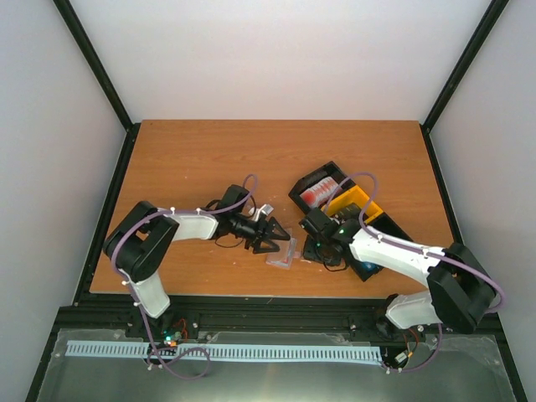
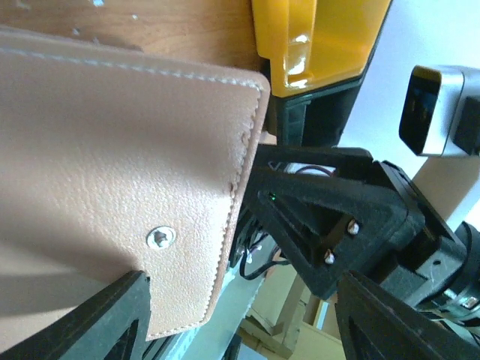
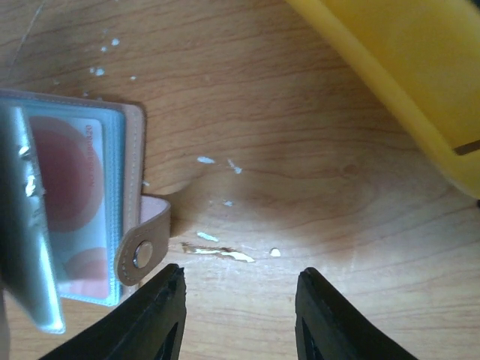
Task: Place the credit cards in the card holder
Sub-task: Close the card holder at the center of the board.
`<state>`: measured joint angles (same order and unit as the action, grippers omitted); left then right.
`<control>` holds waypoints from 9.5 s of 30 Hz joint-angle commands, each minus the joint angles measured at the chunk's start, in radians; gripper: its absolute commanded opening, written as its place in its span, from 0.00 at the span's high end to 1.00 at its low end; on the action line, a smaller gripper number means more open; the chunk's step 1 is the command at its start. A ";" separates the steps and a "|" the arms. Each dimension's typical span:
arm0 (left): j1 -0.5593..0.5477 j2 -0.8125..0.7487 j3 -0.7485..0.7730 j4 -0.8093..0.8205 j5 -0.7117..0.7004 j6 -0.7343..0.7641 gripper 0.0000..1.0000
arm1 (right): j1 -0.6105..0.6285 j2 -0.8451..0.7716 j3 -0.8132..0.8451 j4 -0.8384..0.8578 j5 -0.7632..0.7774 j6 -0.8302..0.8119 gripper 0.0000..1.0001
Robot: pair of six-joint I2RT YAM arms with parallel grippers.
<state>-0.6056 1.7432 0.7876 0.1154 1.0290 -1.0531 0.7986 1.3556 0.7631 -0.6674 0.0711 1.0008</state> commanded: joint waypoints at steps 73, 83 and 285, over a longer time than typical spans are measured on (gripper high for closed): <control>-0.082 -0.026 0.067 -0.437 -0.467 0.319 0.49 | -0.025 0.101 0.089 0.207 -0.203 -0.108 0.97; -0.150 -0.027 -0.014 -0.315 -0.638 0.188 0.53 | -0.027 0.167 0.061 0.250 -0.250 -0.222 0.97; -0.157 0.007 -0.239 -0.055 -0.711 0.131 0.70 | -0.111 0.303 0.172 0.304 -0.281 -0.368 0.97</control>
<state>-0.7574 1.6737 0.5976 0.2615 0.3939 -0.9291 0.6876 1.6344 0.9287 -0.3870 -0.1894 0.6399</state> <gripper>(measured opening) 0.298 0.031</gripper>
